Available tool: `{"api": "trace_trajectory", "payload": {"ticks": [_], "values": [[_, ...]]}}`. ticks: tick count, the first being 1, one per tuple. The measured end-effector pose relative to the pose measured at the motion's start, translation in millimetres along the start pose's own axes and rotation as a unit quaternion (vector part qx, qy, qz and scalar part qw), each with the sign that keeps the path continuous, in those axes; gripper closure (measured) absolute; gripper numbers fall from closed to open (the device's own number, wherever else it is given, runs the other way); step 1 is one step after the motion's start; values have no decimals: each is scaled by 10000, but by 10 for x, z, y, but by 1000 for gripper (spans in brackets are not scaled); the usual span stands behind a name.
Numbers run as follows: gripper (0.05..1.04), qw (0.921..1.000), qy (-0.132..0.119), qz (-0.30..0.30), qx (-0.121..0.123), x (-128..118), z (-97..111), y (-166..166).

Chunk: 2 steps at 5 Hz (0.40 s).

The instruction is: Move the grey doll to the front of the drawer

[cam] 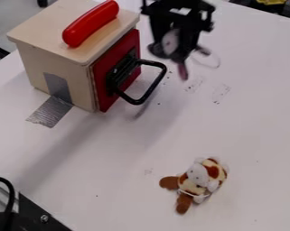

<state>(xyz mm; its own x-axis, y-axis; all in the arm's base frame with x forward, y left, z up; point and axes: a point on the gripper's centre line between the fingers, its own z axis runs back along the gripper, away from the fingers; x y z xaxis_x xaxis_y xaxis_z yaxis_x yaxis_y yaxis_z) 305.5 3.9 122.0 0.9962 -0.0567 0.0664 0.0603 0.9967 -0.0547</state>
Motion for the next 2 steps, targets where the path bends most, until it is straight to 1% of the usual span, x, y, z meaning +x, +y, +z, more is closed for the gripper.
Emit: {"api": "trace_trajectory", "payload": {"ticks": [1,2], "values": [[494,9998,183,-24,53,-484,-72,73],[494,9990,316,105,287,-1035,-208,238]]}}
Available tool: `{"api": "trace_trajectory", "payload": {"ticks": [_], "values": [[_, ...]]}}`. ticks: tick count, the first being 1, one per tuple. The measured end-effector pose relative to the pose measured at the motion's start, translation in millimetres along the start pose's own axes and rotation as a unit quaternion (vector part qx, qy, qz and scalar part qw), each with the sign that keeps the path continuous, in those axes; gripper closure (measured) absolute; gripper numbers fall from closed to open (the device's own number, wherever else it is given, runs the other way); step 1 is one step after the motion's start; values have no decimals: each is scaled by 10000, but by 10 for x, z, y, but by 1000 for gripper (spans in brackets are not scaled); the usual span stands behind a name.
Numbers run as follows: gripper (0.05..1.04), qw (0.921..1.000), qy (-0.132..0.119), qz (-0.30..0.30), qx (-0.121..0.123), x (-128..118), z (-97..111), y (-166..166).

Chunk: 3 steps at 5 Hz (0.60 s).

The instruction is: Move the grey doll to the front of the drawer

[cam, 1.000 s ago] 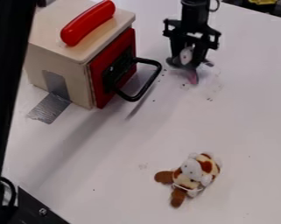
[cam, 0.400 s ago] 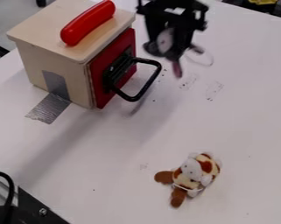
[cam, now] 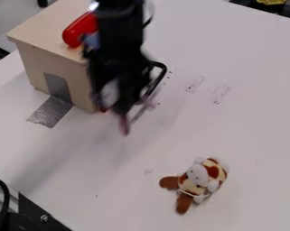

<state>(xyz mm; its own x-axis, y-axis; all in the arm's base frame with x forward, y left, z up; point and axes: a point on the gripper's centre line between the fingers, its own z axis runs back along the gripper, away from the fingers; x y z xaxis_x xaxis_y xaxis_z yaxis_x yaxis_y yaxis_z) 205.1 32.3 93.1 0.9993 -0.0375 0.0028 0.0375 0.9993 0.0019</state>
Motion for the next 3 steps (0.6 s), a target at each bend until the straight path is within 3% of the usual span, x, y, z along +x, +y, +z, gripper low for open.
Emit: {"api": "trace_trajectory", "payload": {"ticks": [2,3], "values": [[494,9990,289,170,310,-433,-499,204],[441,9982,411,243,352,-465,-643,223]]}}
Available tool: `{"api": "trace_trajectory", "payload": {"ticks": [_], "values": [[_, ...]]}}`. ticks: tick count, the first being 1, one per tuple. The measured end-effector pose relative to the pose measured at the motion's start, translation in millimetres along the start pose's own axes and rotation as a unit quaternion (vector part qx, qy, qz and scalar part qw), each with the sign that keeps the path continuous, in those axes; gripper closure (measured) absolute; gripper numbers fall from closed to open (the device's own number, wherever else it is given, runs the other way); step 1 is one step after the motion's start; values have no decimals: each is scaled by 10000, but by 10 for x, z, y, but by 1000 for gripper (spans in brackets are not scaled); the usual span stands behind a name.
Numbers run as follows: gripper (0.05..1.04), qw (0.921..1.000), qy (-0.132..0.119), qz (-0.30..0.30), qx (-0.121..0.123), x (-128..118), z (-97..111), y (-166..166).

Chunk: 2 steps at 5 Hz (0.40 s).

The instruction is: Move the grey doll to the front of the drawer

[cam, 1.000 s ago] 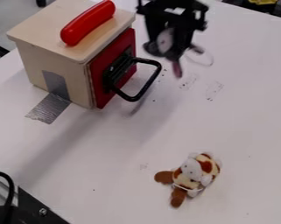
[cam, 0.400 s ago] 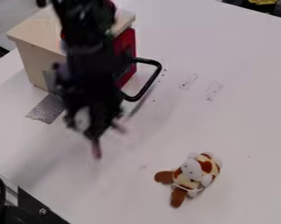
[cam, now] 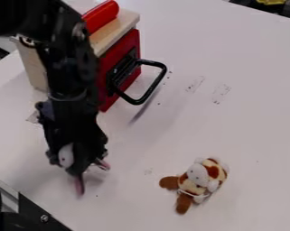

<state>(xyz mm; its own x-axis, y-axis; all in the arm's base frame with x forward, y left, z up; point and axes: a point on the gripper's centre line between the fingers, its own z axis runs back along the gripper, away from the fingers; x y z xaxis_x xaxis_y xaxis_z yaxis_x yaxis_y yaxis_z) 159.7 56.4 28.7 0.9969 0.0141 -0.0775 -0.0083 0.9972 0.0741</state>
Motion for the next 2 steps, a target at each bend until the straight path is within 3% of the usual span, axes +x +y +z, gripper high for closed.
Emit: {"api": "trace_trajectory", "payload": {"ticks": [1,2], "values": [[143,9999,95,63,-46,-19,-2,-6],[83,9998,7,142,-115,-28,163,12]]}}
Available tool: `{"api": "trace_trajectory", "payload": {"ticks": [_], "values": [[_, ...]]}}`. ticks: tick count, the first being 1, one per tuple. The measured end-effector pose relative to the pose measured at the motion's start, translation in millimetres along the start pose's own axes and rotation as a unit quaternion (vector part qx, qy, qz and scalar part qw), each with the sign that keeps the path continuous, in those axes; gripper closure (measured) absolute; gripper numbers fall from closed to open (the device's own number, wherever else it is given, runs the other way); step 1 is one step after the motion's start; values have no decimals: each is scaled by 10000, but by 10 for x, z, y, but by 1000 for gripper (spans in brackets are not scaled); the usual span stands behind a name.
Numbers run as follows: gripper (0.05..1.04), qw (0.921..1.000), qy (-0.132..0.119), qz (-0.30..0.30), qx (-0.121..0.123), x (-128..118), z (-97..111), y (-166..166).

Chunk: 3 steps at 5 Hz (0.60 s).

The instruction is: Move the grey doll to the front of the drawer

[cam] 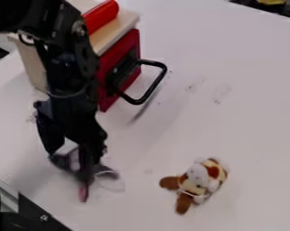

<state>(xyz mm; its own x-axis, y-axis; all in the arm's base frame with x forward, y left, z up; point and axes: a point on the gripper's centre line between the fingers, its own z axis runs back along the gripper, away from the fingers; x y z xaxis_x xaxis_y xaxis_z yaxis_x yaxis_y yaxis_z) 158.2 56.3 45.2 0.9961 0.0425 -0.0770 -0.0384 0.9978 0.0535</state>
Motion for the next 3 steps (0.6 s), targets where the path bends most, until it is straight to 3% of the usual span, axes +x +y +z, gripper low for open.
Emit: {"api": "trace_trajectory", "payload": {"ticks": [1,2,3], "values": [[83,9995,-246,154,-84,-14,278,46],[83,9990,-319,248,-178,-34,522,78],[83,9988,-354,229,-247,-22,639,113]]}}
